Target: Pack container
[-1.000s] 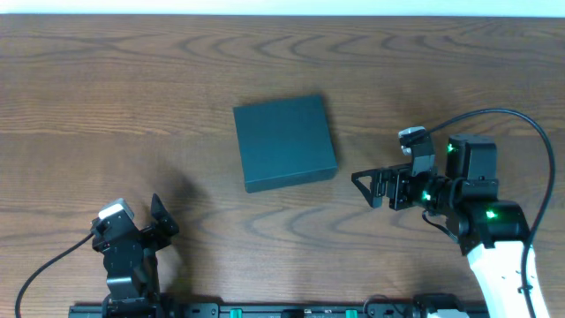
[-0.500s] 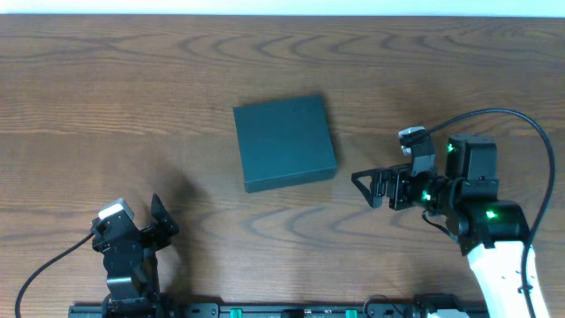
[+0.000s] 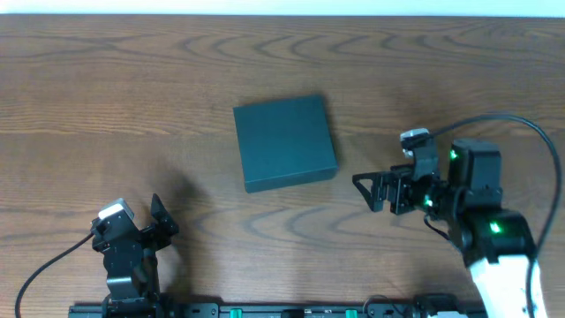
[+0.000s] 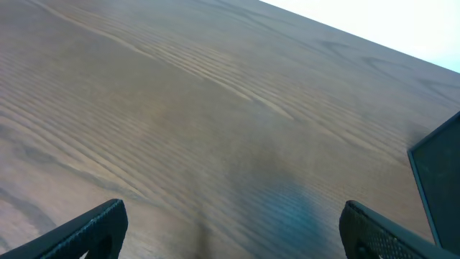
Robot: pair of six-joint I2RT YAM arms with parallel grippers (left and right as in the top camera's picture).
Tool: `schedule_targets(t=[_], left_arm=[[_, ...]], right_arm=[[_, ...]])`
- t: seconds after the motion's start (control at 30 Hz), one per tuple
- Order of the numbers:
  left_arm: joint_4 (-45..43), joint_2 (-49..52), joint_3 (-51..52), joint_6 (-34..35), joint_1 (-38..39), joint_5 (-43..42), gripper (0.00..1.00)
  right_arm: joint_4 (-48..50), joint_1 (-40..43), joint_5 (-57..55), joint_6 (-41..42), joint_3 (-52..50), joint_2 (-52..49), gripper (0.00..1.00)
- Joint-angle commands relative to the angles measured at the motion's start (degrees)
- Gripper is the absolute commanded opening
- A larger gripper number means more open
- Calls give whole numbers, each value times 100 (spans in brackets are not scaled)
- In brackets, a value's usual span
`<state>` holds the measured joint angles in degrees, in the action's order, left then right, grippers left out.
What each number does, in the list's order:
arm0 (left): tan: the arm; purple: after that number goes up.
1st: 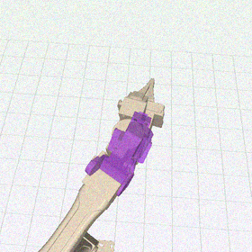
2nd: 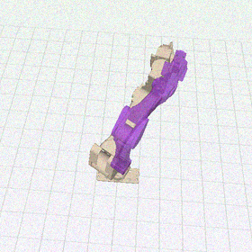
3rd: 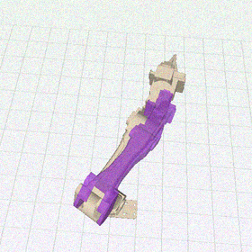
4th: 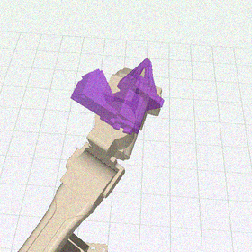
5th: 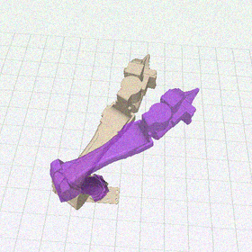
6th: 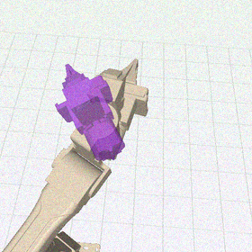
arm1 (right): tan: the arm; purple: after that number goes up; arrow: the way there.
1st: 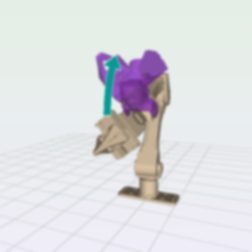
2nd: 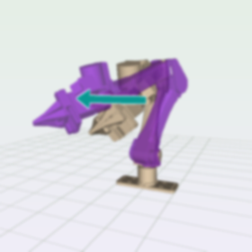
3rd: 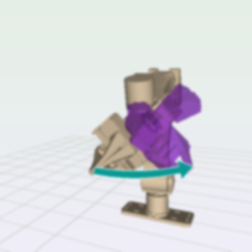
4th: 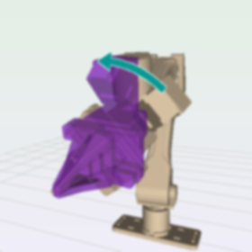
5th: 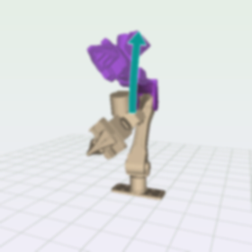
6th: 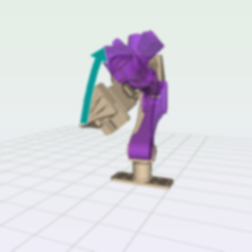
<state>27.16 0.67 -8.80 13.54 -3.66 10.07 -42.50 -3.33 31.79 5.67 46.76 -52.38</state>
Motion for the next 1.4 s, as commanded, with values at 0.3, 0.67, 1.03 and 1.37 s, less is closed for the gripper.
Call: schedule_targets(t=[0.3, 0.67, 1.03, 1.37], left_arm=[[0, -42, 111, 39, -24, 61, 95], [0, -42, 111, 42, -24, 61, 95], [0, -42, 111, 39, -24, 61, 95], [0, -42, 111, 39, -24, 61, 95]], right_arm=[[-225, -39, -1781, -334, 33, 2310, 99], [-243, -39, -2430, -2273, -1093, 3882, 99], [306, -44, -2430, -2264, -2844, 5209, 99], [323, -46, -2382, -2238, -3762, 5209, 99]])
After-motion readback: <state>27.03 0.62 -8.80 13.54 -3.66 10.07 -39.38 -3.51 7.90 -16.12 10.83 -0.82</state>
